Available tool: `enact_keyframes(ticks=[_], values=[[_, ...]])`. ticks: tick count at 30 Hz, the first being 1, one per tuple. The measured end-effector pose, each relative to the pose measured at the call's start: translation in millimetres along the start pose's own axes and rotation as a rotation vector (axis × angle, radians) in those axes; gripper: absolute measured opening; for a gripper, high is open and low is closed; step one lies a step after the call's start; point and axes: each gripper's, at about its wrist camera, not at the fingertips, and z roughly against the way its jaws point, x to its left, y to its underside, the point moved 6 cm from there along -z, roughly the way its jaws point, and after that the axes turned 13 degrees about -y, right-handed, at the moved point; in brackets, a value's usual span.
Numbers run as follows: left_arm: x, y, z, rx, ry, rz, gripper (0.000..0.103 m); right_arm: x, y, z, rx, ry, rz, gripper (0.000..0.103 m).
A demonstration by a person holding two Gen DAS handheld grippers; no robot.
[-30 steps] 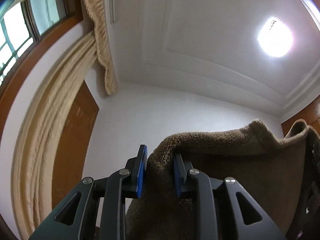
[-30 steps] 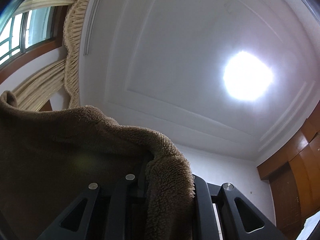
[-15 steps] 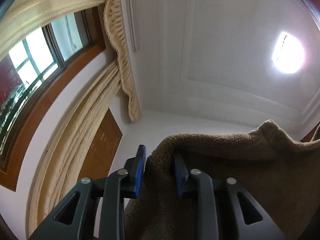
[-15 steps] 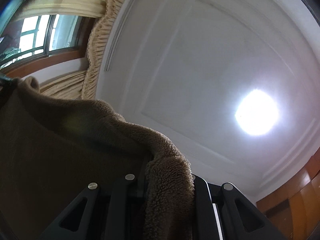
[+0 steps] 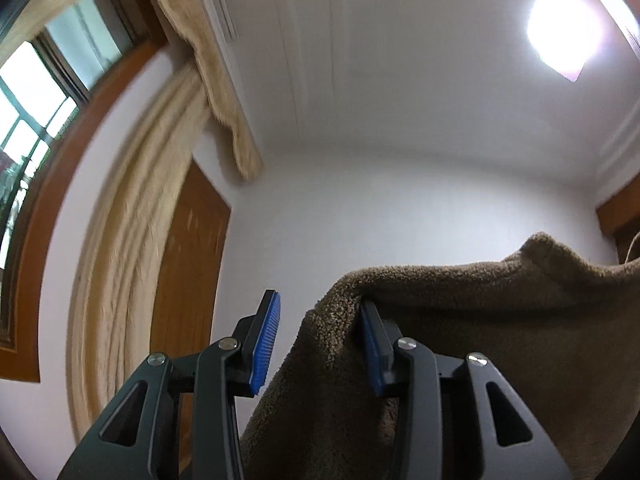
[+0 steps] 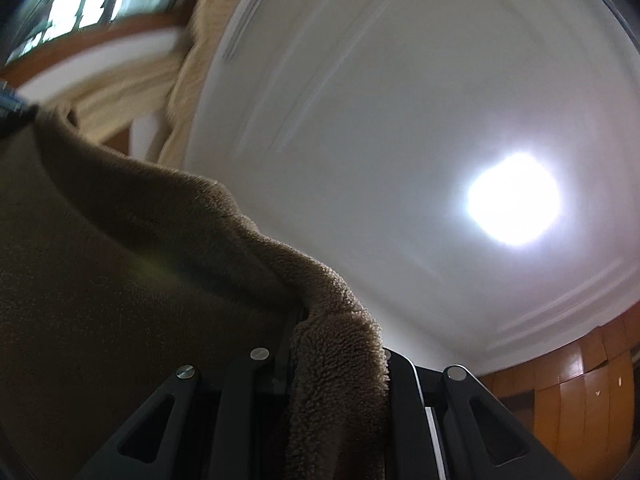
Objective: Fold clothes
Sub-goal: 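Lift the sweater high with both grippers and shake it out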
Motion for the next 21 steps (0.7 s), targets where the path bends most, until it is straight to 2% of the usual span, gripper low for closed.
enact_keyframes(ticks=[5,9,14,18,21], values=[[-35.8,90.0,-77.5,0.215,-0.034,-0.111,0.044,60.8,89.9,-56.7,0.226,-0.126,-0.009,0.016],[-61.0,178.7,-138.8,0.401,-0.064,-0.202,0.043,112.9,169.2,-100.6,0.386,-0.204,-0.023,0.016],[-80.4,277.1,-194.2,0.59,-0.099,-0.291,0.042,177.1,262.7,-150.2,0.573,-0.293,-0.05,0.016],[-84.2,352.1,-233.1,0.747,-0.127,-0.326,0.042,225.0,318.7,-170.6,0.69,-0.372,-0.06,0.016],[-90.9,406.1,-240.8,0.838,-0.14,-0.382,0.042,260.8,358.1,-179.0,0.781,-0.443,-0.07,0.016]])
